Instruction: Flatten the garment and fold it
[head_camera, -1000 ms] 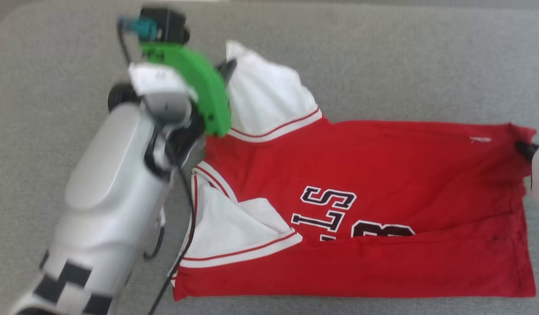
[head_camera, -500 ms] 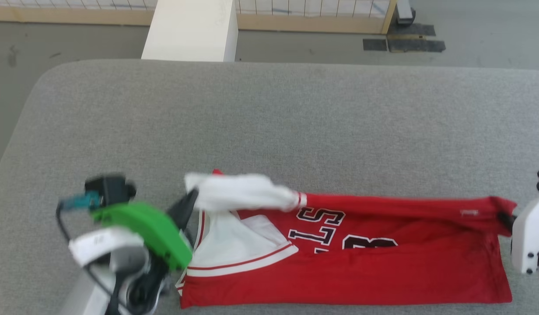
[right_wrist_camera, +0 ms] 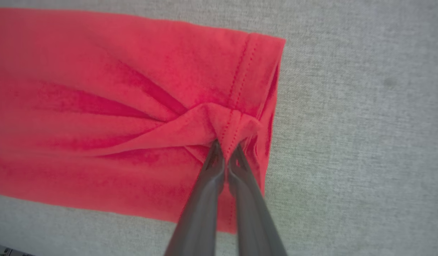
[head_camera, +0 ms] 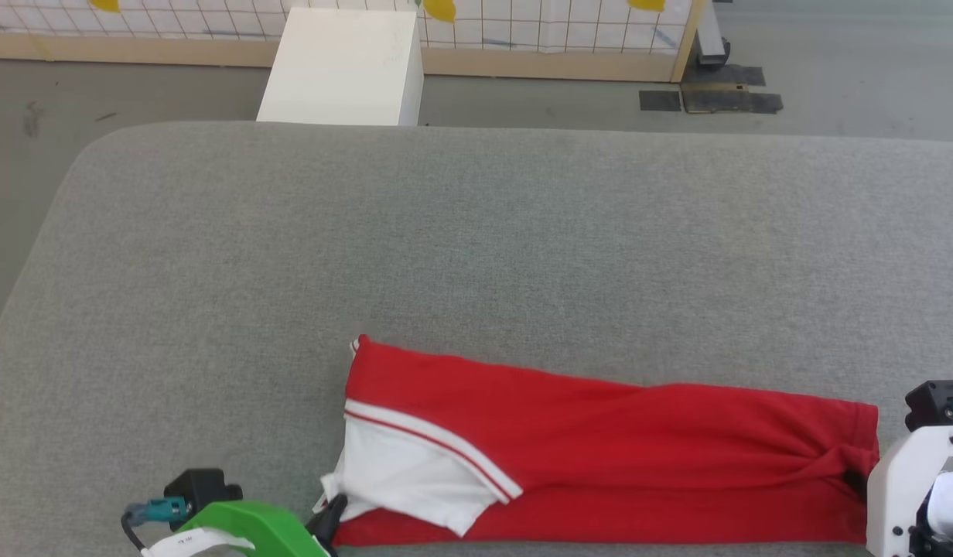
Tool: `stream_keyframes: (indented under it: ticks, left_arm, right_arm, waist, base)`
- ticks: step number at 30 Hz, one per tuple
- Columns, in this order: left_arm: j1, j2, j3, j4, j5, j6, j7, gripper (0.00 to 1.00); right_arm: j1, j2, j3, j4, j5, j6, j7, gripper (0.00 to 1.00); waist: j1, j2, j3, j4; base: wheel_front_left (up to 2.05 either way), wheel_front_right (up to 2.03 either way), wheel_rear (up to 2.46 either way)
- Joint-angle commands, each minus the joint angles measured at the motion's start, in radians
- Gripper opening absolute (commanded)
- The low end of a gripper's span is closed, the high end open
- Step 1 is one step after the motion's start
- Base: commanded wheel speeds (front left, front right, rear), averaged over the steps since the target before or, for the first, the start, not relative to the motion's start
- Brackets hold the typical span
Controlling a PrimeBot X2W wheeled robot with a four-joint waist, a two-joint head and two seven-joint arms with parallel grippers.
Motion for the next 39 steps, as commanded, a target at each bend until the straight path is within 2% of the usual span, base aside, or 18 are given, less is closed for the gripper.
stream_keyframes:
  ticks: [1,2,3,4,8,15,18,20,23,27,29,33,39]
  left_arm:
    - [-0.005,-0.001,0.006,0.021,-0.008,-0.01,-0.008,0.0]
    - [-0.01,-0.001,0.006,0.033,-0.007,-0.012,-0.01,0.09]
    - [-0.017,0.001,0.005,0.045,-0.004,-0.013,-0.01,0.48]
    - [-0.022,0.004,0.004,0.05,0.001,-0.012,-0.009,1.0]
    - [-0.034,0.04,-0.001,0.038,0.031,0.005,0.005,1.0]
    - [-0.043,0.126,0.025,-0.108,0.111,0.078,0.005,1.0]
    - [-0.074,0.17,0.047,-0.173,0.197,0.07,-0.076,1.0]
    - [-0.1,0.184,0.051,-0.192,0.254,0.048,-0.149,1.0]
    - [-0.142,0.204,0.052,-0.179,0.373,0.015,-0.309,1.0]
    - [-0.178,0.174,0.048,-0.12,0.471,-0.009,-0.514,1.0]
    - [-0.193,0.173,0.04,-0.089,0.538,-0.015,-0.562,1.0]
    - [-0.219,0.127,0.035,-0.073,0.617,-0.039,-0.584,1.0]
    - [-0.228,0.045,0.087,-0.074,0.69,-0.086,-0.585,1.0]
  right_arm:
    - [0.007,0.01,0.001,0.016,-0.011,-0.002,-0.014,0.0]
    - [0.005,0.013,-0.001,0.022,-0.013,-0.002,-0.021,0.0]
    - [0.003,0.015,-0.001,0.028,-0.013,-0.002,-0.026,0.41]
    - [0.001,0.015,-0.003,0.029,-0.011,-0.002,-0.033,1.0]
    - [0.01,0.01,-0.026,0.007,0.006,-0.002,-0.042,1.0]
    - [0.07,-0.026,-0.126,-0.094,0.045,-0.002,-0.025,1.0]
    - [0.079,-0.038,-0.167,-0.127,0.062,-0.002,-0.019,1.0]
    - [0.075,-0.039,-0.193,-0.141,0.077,-0.002,-0.016,1.0]
    - [0.063,-0.053,-0.195,-0.153,0.086,-0.002,-0.006,1.0]
    - [0.047,-0.083,-0.133,-0.124,0.101,-0.002,0.011,1.0]
    - [0.035,-0.096,-0.085,-0.102,0.12,-0.002,0.008,1.0]
    - [0.016,-0.121,-0.004,-0.042,0.153,-0.002,-0.009,1.0]
    - [-0.019,-0.141,0.107,0.032,0.178,-0.002,-0.04,1.0]
  waist:
    - [0.0001,0.0,-0.005,-0.005]
    - [0.0001,0.0,-0.007,-0.006]
    - [0.0001,0.0,-0.01,-0.008]
    - [0.0001,0.0,-0.014,-0.009]
    - [0.0001,0.0,-0.027,-0.01]
    - [0.0001,0.0,-0.042,-0.003]
    - [0.0001,0.0,-0.037,0.002]
    - [0.0001,0.0,-0.031,0.006]
    - [0.0001,0.0,-0.017,0.008]
    - [0.0001,0.0,0.0,0.012]
    - [0.0001,0.0,0.009,0.013]
    - [0.0001,0.0,0.029,0.022]
    - [0.0001,0.0,0.046,0.029]
  base:
    - [0.0,0.0,0.0]
    - [0.0,0.0,0.0]
    - [0.0,0.0,0.0]
    - [0.0,0.0,0.0]
    - [0.0,0.0,0.0]
    - [0.0,0.0,0.0]
    - [0.0,0.0,0.0]
    - [0.0,0.0,0.0]
    - [0.0,0.0,0.0]
    - [0.0,0.0,0.0]
    - [0.0,0.0,0.0]
    - [0.0,0.0,0.0]
    - [0.0,0.0,0.0]
